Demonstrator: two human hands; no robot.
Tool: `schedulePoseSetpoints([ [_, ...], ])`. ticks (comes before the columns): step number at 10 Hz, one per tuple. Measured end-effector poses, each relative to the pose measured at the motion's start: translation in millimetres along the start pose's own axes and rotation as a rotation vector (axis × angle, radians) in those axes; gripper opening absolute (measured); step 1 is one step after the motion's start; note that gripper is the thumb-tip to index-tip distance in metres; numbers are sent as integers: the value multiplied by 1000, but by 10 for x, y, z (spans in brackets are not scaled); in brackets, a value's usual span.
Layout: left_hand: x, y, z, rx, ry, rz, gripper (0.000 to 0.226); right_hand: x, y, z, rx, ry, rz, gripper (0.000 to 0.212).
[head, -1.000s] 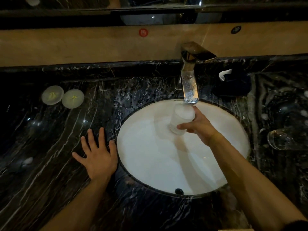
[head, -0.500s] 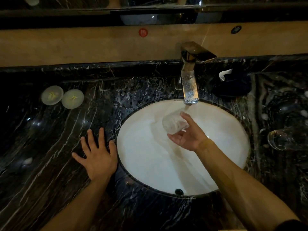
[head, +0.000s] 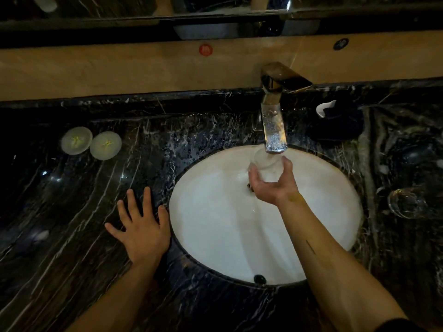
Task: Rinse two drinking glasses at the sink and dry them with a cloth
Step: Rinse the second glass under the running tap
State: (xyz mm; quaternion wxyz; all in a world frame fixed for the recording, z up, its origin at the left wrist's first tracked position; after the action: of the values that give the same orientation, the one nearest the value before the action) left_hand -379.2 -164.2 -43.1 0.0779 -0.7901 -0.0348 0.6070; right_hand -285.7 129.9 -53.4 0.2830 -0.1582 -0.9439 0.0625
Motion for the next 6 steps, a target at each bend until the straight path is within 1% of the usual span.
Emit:
schedulePoseSetpoints([
  [1,9,6,6,-5,8,1,63,10,67,-5,10,46,74,79],
  [2,7,8,5,-7,5,2,63,-42,135,3,6,84,4,75],
  [3,9,6,6,-7,5,5,63,-51,123,-3,31,157,-107,67],
  [4,9,12,9,-6,4,8,63,-103,154,-11,24,193,-454,57],
  [5,19,25,6,-2,1,2,63,-142,140,-43,12,208,-700,46],
  [6,30,28,7,-5,3,-1,63,-132,306,-63,-303,171,-1133,47],
])
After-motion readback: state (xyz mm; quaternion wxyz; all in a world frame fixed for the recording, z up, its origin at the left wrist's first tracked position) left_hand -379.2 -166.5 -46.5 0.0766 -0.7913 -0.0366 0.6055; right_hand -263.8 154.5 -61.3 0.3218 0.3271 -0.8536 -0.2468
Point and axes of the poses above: each hand's wrist, its own z-axis towards the middle knuckle, its own x-axis out of the palm, y = z × x, the point moved 8 cm from there along z, towards the middle knuckle, and after that the axes turned 6 degrees about y, right-handed, at the moved point
